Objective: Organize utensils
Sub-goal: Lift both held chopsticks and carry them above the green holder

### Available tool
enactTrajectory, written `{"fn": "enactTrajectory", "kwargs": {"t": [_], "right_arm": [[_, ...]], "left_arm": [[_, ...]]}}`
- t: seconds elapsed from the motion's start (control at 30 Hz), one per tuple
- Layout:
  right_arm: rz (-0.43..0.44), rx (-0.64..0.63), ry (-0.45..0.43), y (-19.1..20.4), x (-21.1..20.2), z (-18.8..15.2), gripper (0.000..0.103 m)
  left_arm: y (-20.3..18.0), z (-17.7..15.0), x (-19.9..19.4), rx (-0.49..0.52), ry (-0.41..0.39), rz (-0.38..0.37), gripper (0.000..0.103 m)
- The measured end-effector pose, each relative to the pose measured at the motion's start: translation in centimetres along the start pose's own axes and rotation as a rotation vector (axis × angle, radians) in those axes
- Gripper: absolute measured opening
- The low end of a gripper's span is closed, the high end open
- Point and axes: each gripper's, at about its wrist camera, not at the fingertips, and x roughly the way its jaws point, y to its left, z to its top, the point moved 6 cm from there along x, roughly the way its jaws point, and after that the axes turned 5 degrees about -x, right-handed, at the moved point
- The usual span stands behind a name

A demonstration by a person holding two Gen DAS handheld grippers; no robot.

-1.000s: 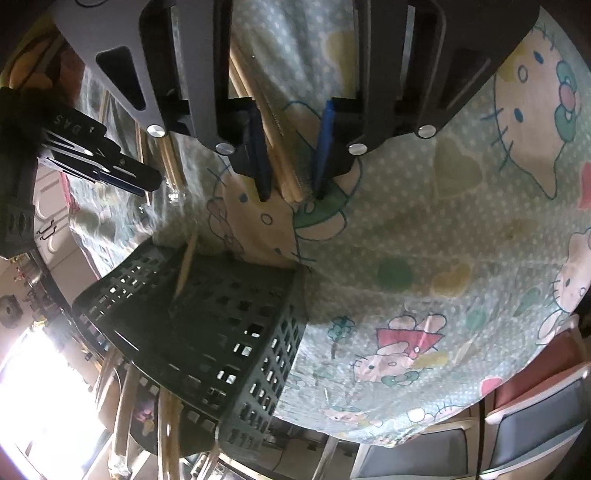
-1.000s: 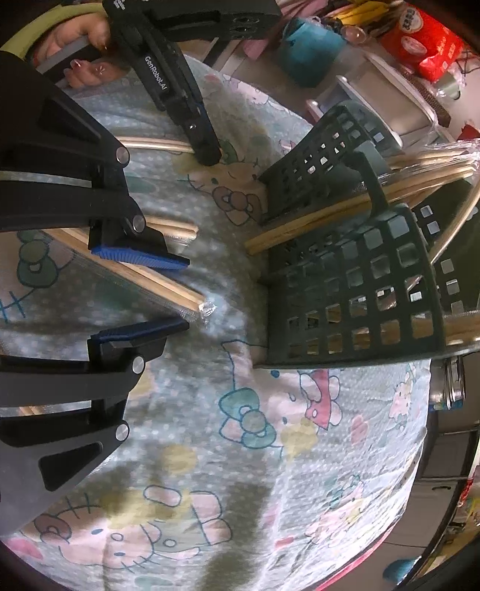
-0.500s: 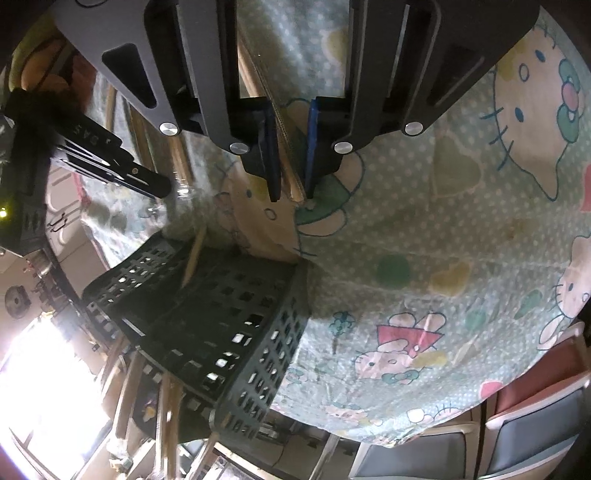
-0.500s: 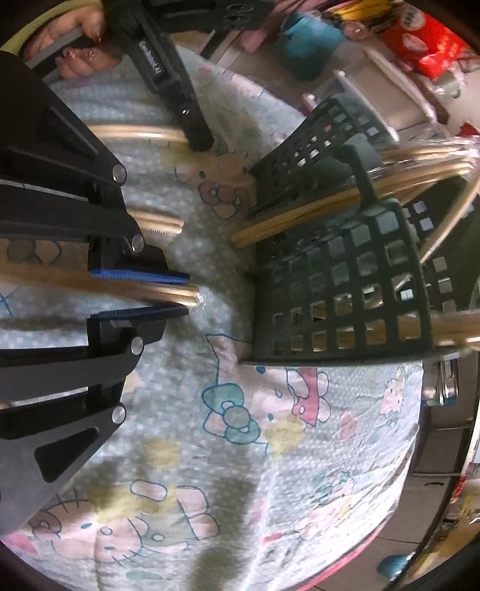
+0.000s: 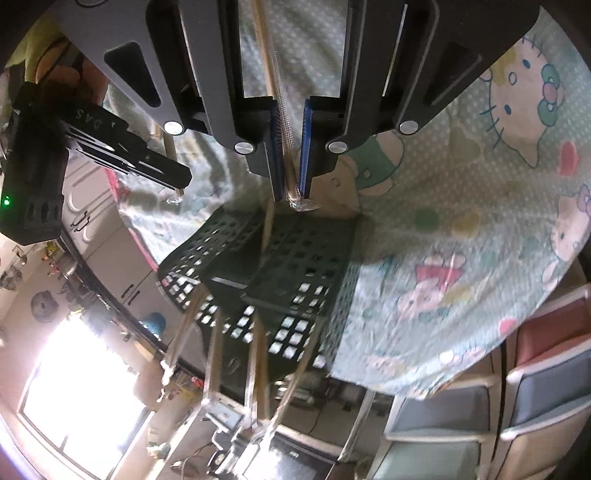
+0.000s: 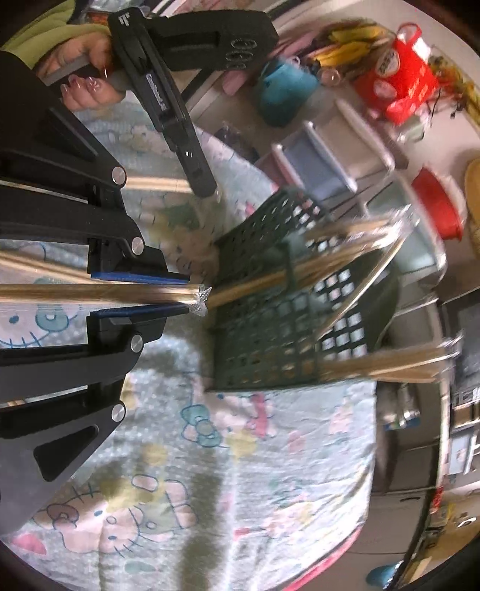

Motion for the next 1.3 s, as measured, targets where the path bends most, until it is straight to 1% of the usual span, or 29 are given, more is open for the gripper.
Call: {"fn": "enactTrajectory", "kwargs": {"t": [0.13, 0.37, 0.53, 0.9, 1.1, 1.3], "right_arm": [[0.019, -0.032, -0.050, 0.5, -1.7, 0.6, 0.010], [0.018, -0.070, -0.117, 1.7, -3.6, 1.3, 0.010], [0.006, -0.089, -0.161, 1.9, -5.2, 1.7, 0.010], [-0.039, -0.115, -0.250, 2.1, -7.3, 3.0, 0.010], [-0.059, -0.118, -0.290, 1.7, -8.2, 3.7, 0.010], [-0.074, -0.128, -0.339, 1.6, -9.4, 5.1, 0.010]], "left_arm": [[-1.1, 0.5, -0.9, 0.021, -0.025, -0.011, 0.005], [-2.5, 1.3, -2.2, 0.053, -0.059, -0.027, 0.004], [-3.4, 1.7, -2.8, 0.071, -0.076, -0.039, 0.003], [-5.2, 2.7, -3.8, 0.106, -0.105, -0.057, 0.003], [-6.2, 3.7, -4.5, 0.129, -0.131, -0.067, 0.003], [-7.2, 5.2, -5.2, 0.148, -0.165, -0.079, 0.003]]}}
